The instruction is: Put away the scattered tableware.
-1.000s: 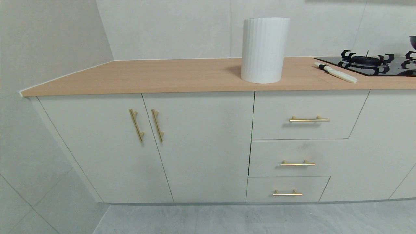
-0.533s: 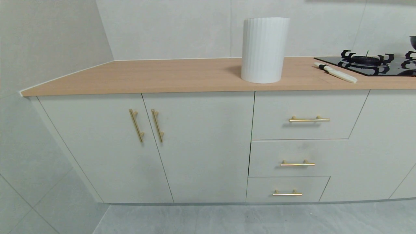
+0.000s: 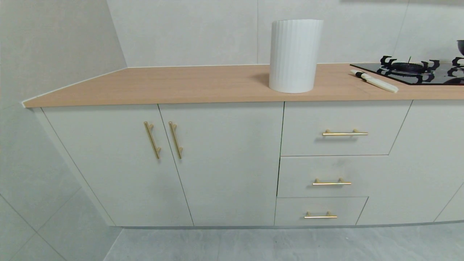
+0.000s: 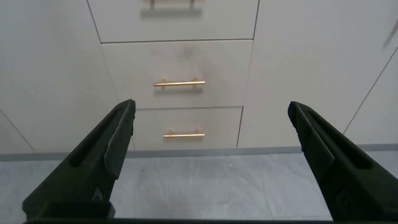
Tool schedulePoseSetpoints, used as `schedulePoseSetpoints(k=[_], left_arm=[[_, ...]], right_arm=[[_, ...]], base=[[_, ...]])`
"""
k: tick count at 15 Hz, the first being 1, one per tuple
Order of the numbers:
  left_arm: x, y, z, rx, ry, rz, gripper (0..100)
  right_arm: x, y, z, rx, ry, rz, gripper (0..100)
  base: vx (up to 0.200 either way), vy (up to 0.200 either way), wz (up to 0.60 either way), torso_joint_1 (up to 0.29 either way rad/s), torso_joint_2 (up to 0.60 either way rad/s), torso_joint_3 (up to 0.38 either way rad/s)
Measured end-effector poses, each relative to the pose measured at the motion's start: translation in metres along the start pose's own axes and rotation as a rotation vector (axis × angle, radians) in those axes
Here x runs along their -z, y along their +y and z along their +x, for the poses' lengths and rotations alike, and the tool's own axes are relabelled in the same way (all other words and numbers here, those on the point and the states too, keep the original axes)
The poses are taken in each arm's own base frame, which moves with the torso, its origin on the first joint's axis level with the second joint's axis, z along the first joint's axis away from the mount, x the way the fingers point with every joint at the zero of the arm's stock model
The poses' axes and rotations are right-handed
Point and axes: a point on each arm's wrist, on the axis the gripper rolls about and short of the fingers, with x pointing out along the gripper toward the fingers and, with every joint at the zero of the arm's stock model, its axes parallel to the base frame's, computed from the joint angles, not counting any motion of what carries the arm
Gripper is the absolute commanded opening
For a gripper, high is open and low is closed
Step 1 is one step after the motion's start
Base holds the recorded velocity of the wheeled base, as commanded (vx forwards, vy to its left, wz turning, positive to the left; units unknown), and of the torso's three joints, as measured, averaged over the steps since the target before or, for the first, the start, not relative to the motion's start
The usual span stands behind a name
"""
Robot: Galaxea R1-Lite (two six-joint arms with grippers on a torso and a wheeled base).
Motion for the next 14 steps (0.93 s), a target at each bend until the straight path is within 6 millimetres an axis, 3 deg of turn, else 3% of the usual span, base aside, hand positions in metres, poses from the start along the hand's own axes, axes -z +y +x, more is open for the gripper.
schedulePoseSetpoints(k=[14], left_arm=[[0.0, 0.0, 0.0, 0.0, 0.0, -0.001, 100]], right_arm=[[0.0, 0.0, 0.0, 0.0, 0.001, 0.0, 100]], base=[[0.2, 0.0, 0.0, 0.002, 0.0, 0.002]])
